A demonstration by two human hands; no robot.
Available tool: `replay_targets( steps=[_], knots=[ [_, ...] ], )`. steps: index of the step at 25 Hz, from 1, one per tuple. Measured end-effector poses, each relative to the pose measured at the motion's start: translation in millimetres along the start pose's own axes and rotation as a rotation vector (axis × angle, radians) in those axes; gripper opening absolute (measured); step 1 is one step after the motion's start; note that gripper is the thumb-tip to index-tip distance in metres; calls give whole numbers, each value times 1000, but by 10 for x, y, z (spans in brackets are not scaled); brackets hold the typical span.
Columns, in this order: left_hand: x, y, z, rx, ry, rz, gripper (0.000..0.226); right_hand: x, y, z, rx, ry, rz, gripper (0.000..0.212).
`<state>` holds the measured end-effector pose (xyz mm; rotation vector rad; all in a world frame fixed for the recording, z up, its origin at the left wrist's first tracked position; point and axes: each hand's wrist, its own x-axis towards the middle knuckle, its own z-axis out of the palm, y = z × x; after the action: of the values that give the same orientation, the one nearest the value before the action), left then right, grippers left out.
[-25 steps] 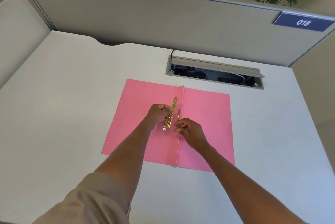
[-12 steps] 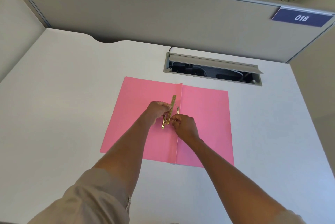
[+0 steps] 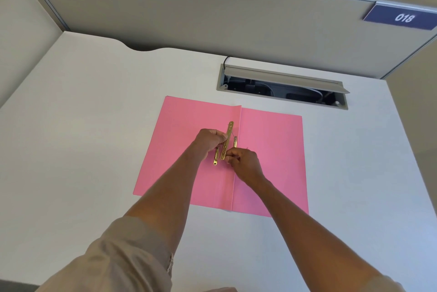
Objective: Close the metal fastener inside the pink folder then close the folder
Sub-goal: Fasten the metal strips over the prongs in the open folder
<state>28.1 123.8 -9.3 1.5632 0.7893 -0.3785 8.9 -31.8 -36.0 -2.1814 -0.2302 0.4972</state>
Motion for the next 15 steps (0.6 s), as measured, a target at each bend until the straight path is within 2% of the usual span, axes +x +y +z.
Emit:
replay_targets(
  steps=[7, 12, 15],
  knots=[
    [-34, 11, -4, 32, -28, 9, 2, -8, -32, -28, 20, -17, 28, 19],
    [-55, 19, 4, 47, -34, 21, 4, 14, -51, -177, 257, -35, 121, 22],
    [-80, 22, 5, 84, -50, 40, 6, 60, -136, -192, 290, -8, 191, 19]
  ],
)
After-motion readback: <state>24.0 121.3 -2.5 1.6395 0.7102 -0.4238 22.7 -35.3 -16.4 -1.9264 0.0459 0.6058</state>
